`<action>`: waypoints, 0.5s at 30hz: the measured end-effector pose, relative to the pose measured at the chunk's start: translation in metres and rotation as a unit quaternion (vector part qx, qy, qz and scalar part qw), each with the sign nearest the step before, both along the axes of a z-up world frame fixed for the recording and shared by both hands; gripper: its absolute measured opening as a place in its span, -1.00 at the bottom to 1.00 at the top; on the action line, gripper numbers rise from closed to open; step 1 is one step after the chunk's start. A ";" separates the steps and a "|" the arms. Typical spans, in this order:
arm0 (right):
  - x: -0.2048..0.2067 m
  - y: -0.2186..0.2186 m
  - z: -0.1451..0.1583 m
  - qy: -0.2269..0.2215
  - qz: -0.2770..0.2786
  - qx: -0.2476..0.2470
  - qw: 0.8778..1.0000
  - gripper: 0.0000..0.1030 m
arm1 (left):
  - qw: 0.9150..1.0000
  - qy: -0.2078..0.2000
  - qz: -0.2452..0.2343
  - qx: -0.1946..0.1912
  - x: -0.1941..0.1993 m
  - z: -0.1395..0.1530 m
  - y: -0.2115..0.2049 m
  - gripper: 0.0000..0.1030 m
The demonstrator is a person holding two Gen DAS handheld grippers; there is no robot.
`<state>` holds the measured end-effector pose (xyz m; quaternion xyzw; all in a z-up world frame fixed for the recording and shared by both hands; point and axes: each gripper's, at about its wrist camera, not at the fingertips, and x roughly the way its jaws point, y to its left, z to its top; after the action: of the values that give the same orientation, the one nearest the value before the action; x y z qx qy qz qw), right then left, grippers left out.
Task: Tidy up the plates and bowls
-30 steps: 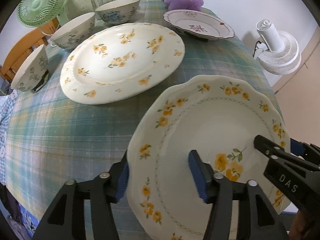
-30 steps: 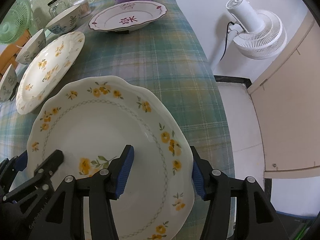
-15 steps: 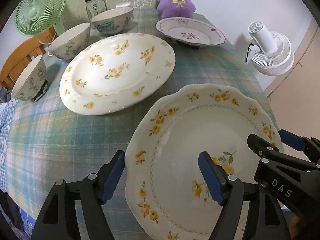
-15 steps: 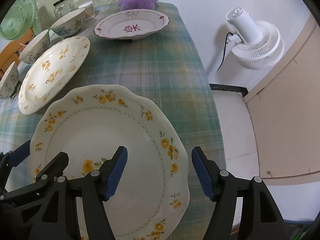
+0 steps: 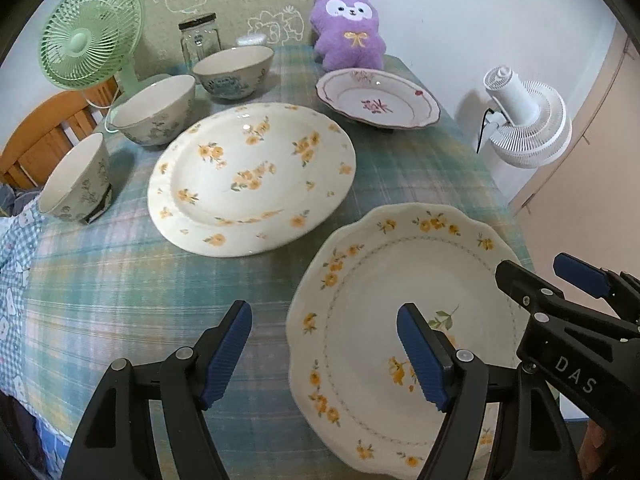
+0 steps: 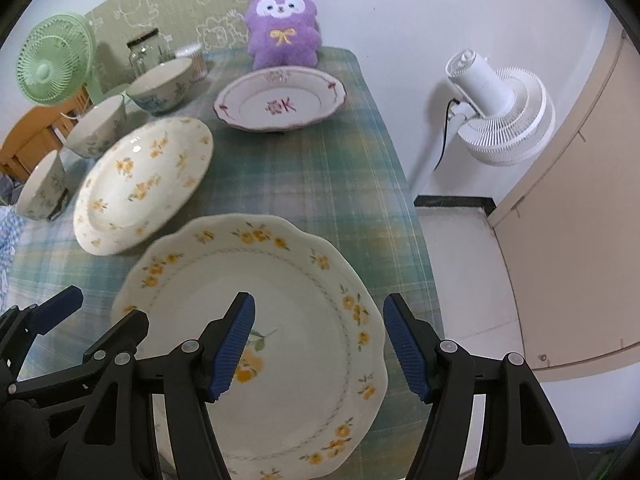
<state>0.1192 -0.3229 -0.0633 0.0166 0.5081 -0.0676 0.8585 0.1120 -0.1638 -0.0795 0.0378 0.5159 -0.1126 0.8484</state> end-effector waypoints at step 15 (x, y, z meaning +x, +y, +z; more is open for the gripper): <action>0.006 0.040 0.037 -0.038 -0.004 0.015 0.999 0.36 | 0.999 -0.041 -0.009 -0.001 0.015 0.040 0.041 0.50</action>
<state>0.1250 -0.2826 -0.0265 0.0342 0.4764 -0.0627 0.8763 0.1273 -0.1231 -0.0392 0.0468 0.4800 -0.1192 0.8679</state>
